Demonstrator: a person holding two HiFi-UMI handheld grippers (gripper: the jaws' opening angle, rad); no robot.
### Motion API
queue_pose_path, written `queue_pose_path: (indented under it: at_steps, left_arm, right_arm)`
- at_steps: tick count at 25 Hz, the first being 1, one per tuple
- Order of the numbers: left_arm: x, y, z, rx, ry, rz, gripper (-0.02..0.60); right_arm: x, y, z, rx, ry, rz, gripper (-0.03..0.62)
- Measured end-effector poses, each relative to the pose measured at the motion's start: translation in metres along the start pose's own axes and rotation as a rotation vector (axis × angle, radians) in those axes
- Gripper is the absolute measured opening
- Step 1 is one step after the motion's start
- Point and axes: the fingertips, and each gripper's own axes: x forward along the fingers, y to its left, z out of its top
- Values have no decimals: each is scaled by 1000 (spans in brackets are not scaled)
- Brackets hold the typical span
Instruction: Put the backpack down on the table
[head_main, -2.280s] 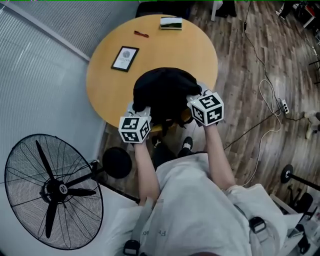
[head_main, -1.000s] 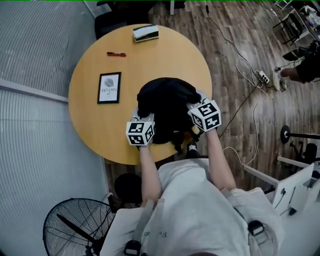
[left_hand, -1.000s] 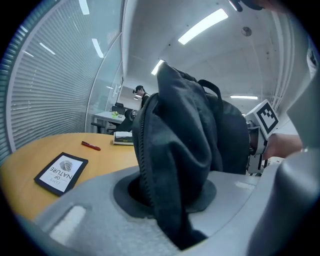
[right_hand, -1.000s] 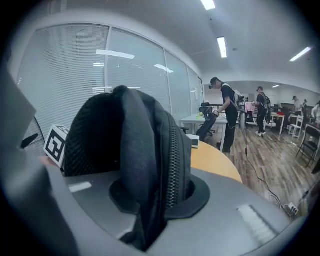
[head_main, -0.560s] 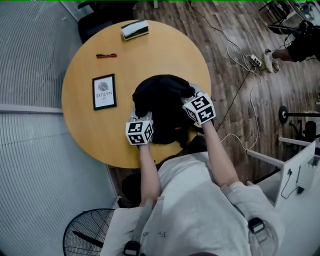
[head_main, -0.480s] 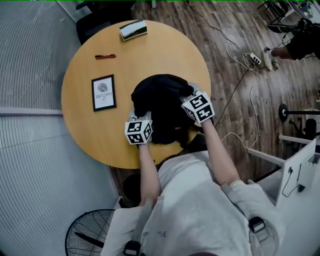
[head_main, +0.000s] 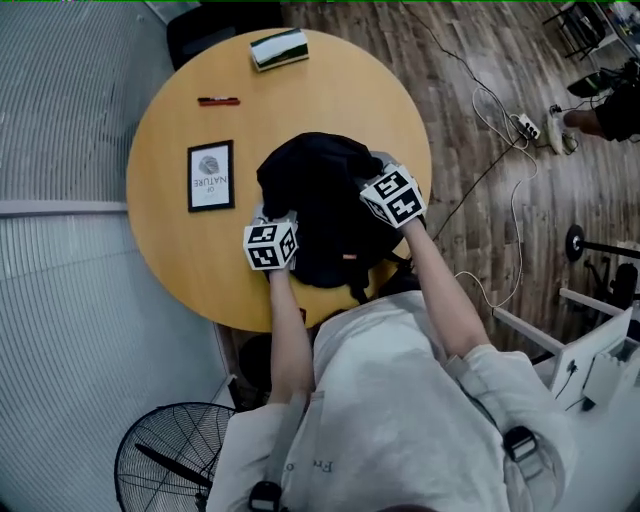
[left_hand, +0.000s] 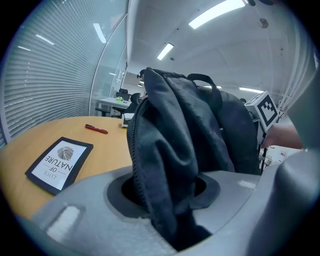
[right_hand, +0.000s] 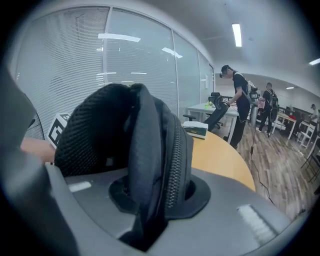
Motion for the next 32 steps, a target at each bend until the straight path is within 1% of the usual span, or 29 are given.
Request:
queue_pose_path:
  at_steps: [2, 6, 8, 10, 13, 17, 22, 25, 27, 30, 32]
  left_arm:
    - [6, 1, -2, -17, 14, 14, 158]
    - [12, -2, -4, -44, 40, -37, 156]
    - [12, 4, -3, -62, 43, -39, 156]
    - [10, 16, -6, -89, 49, -4, 156]
    - [9, 32, -13, -128, 63, 75, 156]
    - [10, 46, -24, -148, 90, 179, 156]
    - [6, 55, -31, -166, 104, 228, 155]
    - [-2, 59, -34, -175, 106, 251, 153]
    - [-4, 59, -33, -174, 107, 244, 153]
    - [2, 49, -33, -151, 122, 194, 153]
    - [8, 45, -37, -138, 144, 180, 152]
  right_arm:
    - [9, -8, -1, 1, 10, 48, 67]
    - [23, -26, -10, 87, 17, 134, 74]
    - [33, -36, -11, 105, 27, 164, 75]
    - [43, -46, -14, 112, 47, 177, 77]
    - [59, -57, -21, 124, 79, 187, 77]
    - [78, -65, -33, 119, 129, 196, 81]
    - [97, -76, -46, 123, 178, 220, 94]
    - [106, -84, -58, 130, 214, 207, 99]
    - [113, -88, -64, 125, 237, 197, 107]
    - [124, -91, -74, 108, 273, 179, 120]
    - [130, -92, -79, 97, 294, 169, 130]
